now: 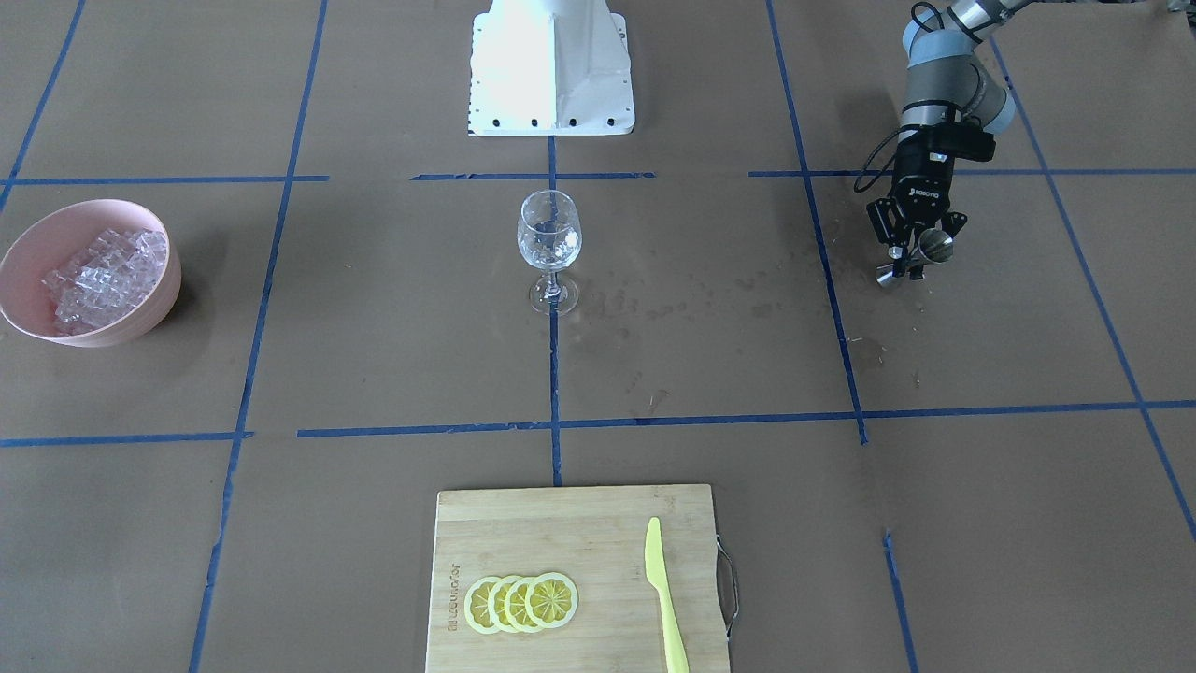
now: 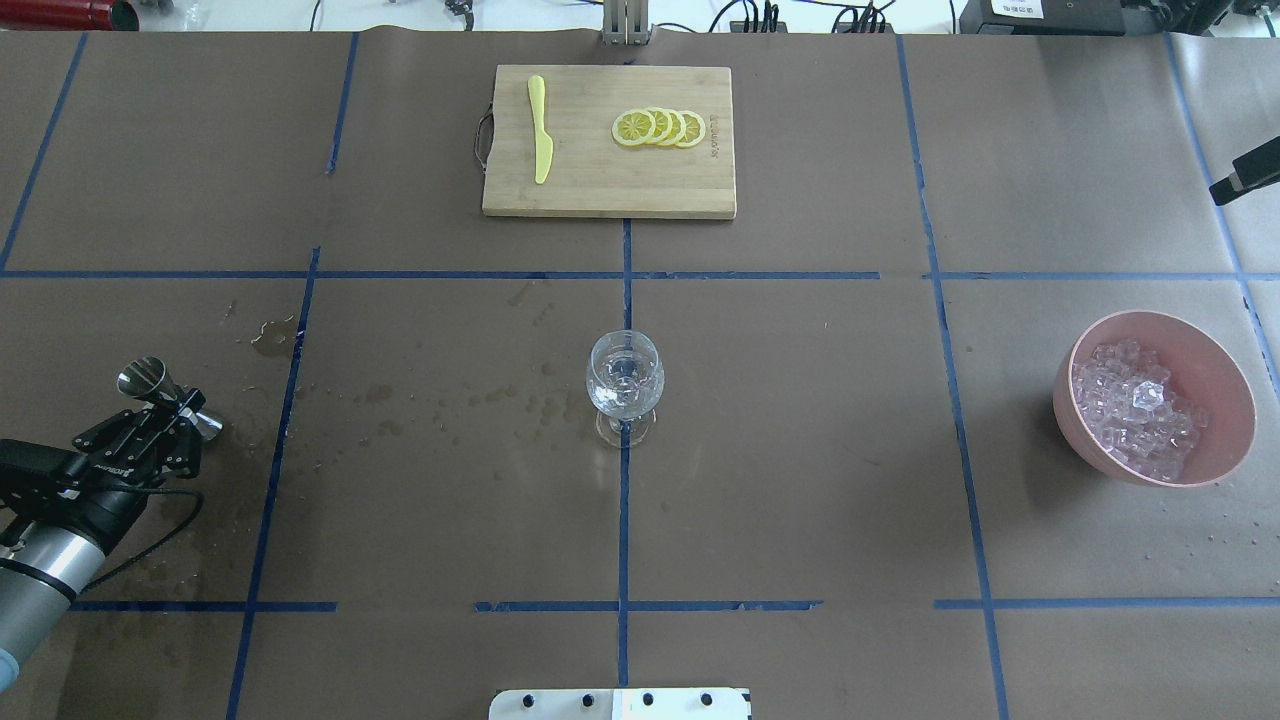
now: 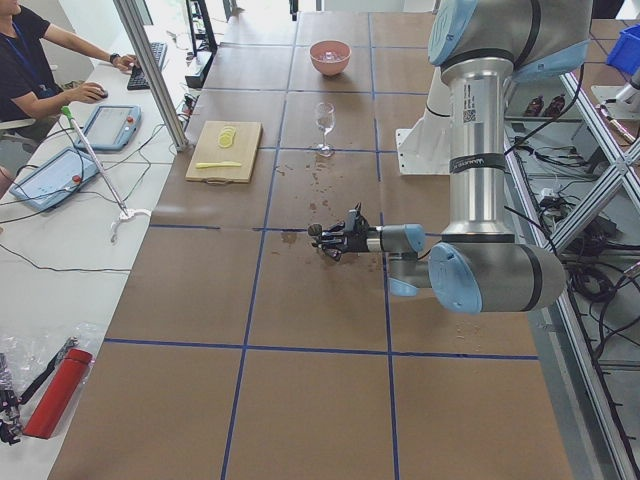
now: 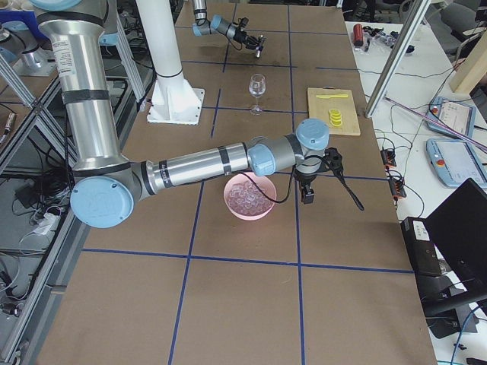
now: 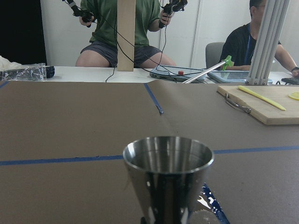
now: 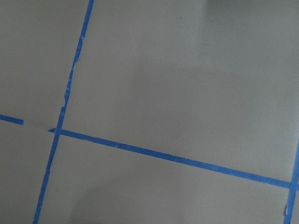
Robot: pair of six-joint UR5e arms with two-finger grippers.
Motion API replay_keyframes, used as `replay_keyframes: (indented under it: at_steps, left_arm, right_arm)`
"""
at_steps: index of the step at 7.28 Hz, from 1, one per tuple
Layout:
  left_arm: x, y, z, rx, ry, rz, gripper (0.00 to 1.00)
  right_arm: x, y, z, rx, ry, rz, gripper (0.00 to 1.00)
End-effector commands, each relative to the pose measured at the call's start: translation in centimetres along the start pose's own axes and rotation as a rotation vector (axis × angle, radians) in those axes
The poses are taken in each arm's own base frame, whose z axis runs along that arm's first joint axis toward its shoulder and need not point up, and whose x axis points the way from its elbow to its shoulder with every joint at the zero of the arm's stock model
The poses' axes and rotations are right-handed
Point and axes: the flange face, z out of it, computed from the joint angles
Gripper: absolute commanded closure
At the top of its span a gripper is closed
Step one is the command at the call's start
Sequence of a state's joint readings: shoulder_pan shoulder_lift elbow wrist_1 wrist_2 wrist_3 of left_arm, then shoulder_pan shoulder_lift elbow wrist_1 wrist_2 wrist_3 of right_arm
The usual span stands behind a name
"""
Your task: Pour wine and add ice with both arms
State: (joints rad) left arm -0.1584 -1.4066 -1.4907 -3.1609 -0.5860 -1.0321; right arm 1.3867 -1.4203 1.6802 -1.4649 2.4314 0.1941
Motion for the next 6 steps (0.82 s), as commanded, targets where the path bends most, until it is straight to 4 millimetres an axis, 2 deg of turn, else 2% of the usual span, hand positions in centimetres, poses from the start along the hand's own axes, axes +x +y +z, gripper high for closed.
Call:
replay_keyframes:
  at_steps: [1, 2, 3, 4, 5, 6]
  left_arm:
    - [0.14, 0.39, -0.18, -0.008, 0.005, 0.007, 0.75]
    - [0.21, 0.48, -0.24, -0.01, 0.007, 0.01, 0.69]
    - [0.34, 0.53, -0.32, -0.012, 0.009, 0.013, 0.54]
    - [0.43, 0.53, -0.36, -0.013, 0.011, 0.013, 0.29]
    - [0.58, 0.4, -0.38, -0.012, 0.013, 0.011, 0.12]
    - [0.79, 0.22, -0.41, -0.01, 0.016, 0.006, 0.01]
  right_arm:
    - [-0.11, 0.0, -0.08, 0.001, -0.002, -0.001, 0.0]
    - [-0.11, 0.0, -0.08, 0.001, -0.002, -0.001, 0.0]
    - [-0.11, 0.0, -0.08, 0.001, -0.002, -0.001, 0.0]
    - [-0.11, 0.0, -0.08, 0.001, -0.002, -0.001, 0.0]
    - [-0.11, 0.0, -0.08, 0.001, -0.002, 0.0, 0.0]
    - [-0.11, 0.0, -0.08, 0.001, -0.002, 0.002, 0.0]
